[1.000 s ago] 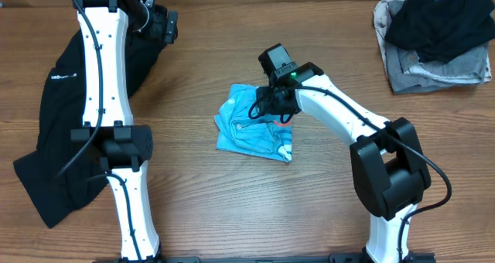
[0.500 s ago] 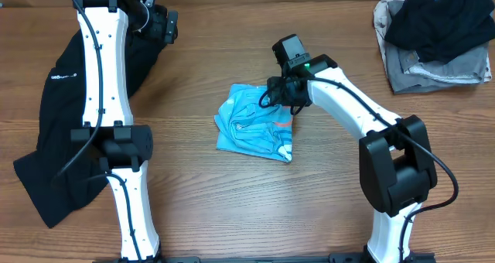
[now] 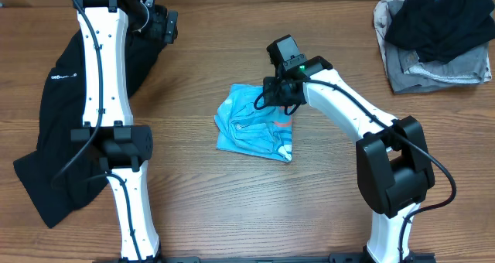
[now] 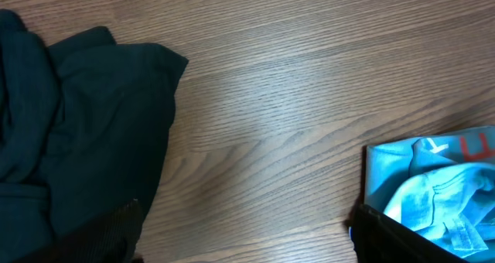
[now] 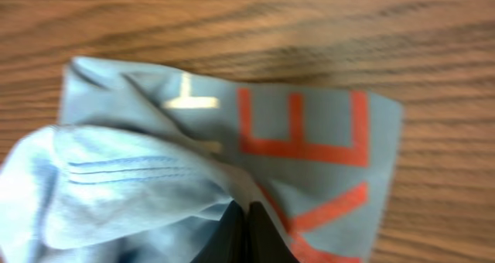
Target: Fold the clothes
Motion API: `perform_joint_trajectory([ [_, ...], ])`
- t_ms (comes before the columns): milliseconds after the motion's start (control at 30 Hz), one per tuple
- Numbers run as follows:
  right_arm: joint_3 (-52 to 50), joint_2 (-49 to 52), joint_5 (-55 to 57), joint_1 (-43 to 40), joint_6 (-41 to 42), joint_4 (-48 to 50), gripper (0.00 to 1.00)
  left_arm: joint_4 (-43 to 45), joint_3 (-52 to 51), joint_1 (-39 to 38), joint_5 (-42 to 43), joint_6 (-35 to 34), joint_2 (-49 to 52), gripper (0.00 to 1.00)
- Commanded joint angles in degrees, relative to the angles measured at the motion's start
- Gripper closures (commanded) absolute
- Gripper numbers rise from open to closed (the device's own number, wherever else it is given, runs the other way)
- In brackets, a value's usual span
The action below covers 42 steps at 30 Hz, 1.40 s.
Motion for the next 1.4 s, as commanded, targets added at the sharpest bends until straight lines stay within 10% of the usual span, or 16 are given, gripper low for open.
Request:
perform_joint_trajectory([
  [0, 3.13, -0.7, -4.46, 0.22, 0.0, 2.19, 0.96, 0.33, 1.18, -0.04, 0.28, -1.07, -0.13, 0.12],
  [300, 8.04, -0.7, -14.12, 3.26, -0.57, 13.25, 0.96, 0.85, 1.18, -0.07, 0.31, -1.66, -0.13, 0.12],
  [433, 8.04, -0.7, -14.19, 5.16, -0.61, 10.49, 0.31, 0.85, 1.18, -0.04, 0.28, -1.64, -0.13, 0.11],
  [767, 8.04, -1.9, -11.69, 4.11, -4.11, -12.81, 0.14, 0.96, 1.18, -0.04, 0.28, -1.64, -0.13, 0.11],
  [933, 7.17, -1.88, -10.67, 5.18, -7.13, -18.12, 0.21, 1.01, 1.18, -0.04, 0.28, -1.66, -0.13, 0.11],
  [1200, 2.84, -1.86, -9.35, 7.58, -7.02, -16.11, 0.8, 0.85, 1.18, -0.04, 0.28, -1.66, -0.13, 0.11],
  [1367, 2.03, -1.86, -8.31, 7.76, -6.62, -16.37, 0.96, 0.87, 1.18, -0.07, 0.28, -1.66, -0.13, 0.11],
])
